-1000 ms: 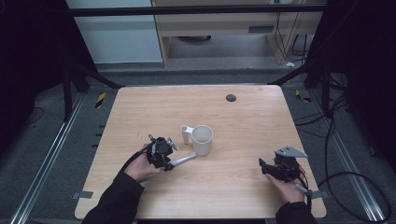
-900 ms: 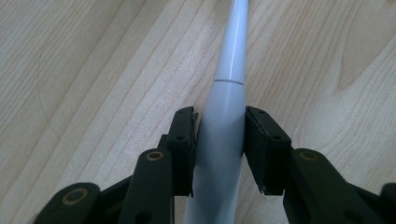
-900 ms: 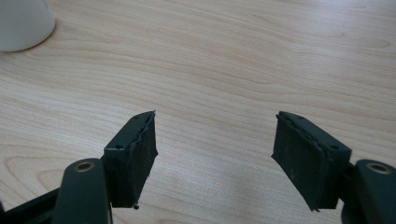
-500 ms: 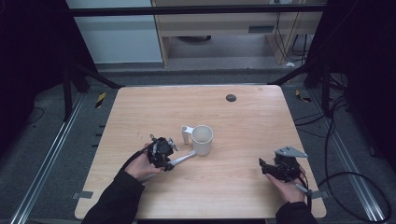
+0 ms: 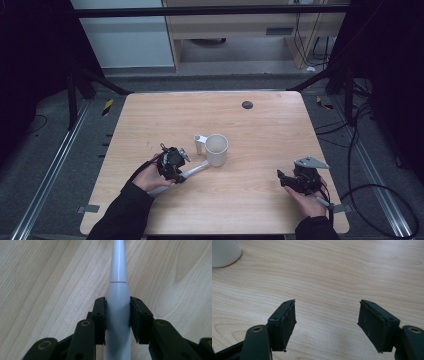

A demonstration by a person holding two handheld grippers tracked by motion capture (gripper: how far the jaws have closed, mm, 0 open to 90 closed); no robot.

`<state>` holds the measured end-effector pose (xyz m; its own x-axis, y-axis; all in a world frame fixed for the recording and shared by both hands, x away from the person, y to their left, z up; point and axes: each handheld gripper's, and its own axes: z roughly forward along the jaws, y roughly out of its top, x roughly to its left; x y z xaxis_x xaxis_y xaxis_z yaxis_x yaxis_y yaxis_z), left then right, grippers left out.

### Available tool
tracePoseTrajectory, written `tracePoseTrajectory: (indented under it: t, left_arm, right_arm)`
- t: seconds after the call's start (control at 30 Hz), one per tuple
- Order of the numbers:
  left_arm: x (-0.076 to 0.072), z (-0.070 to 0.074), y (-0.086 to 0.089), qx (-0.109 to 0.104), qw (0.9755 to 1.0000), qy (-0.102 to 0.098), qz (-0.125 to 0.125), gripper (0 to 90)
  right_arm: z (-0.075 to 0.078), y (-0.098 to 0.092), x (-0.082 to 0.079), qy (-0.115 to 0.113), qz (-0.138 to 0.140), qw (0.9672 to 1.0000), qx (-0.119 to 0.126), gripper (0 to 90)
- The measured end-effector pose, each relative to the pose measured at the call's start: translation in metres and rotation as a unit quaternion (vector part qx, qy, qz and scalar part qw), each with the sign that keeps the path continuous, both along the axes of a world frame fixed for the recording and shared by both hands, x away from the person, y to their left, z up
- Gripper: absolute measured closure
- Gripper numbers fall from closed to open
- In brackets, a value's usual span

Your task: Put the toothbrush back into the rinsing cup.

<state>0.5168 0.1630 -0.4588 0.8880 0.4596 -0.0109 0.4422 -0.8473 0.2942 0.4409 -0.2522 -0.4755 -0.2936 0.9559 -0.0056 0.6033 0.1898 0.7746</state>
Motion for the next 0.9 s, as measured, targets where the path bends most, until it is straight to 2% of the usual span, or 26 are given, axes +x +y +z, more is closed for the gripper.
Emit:
tracePoseTrajectory:
  t: [0.27,0.57,0.73,0.9]
  left_arm:
    - [-0.006,0.011,0.005,-0.008,0.9999,-0.008,0.011,67.1]
    - [-0.013,0.027,0.015,-0.032,0.9987,-0.029,0.026,67.1]
    - [-0.016,0.039,0.023,-0.048,0.9972,-0.044,0.037,67.2]
    - [-0.019,0.051,0.031,-0.069,0.9942,-0.063,0.053,67.2]
  right_arm:
    - [0.000,-0.001,0.000,0.001,-0.002,1.0000,0.004,30.2]
    - [-0.001,-0.002,-0.001,0.004,-0.002,0.9999,0.010,30.4]
    - [-0.001,-0.002,0.000,0.004,-0.002,0.9999,0.010,30.4]
    - [-0.001,-0.002,0.000,0.004,-0.003,1.0000,0.007,30.4]
